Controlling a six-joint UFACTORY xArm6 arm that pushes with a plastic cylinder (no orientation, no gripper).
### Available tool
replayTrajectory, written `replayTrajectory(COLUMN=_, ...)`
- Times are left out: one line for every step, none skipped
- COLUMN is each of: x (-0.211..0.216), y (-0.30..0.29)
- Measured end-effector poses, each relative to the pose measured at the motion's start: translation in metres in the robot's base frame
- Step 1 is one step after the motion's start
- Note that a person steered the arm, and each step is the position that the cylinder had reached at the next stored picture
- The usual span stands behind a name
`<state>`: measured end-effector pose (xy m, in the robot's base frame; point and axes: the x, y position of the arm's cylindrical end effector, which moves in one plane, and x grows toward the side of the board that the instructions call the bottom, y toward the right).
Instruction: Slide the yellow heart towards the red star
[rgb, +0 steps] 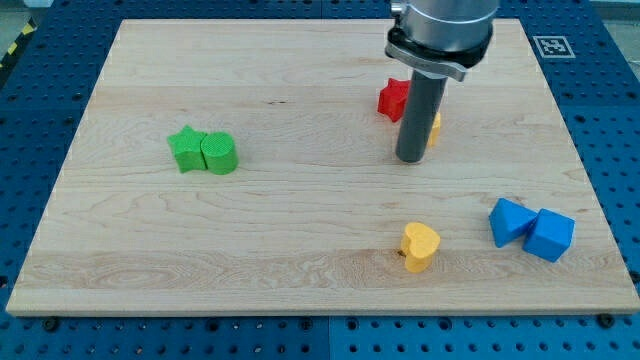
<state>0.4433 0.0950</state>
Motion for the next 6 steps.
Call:
replayTrajectory(x=-0.019, y=0.000)
replayTrajectory(x=-0.019, y=0.002)
replayTrajectory(x=-0.006, y=0.002)
replayTrajectory(x=0.020, y=0.002)
replayTrajectory(x=0.025, y=0.002)
replayTrajectory(x=0.025, y=0.002)
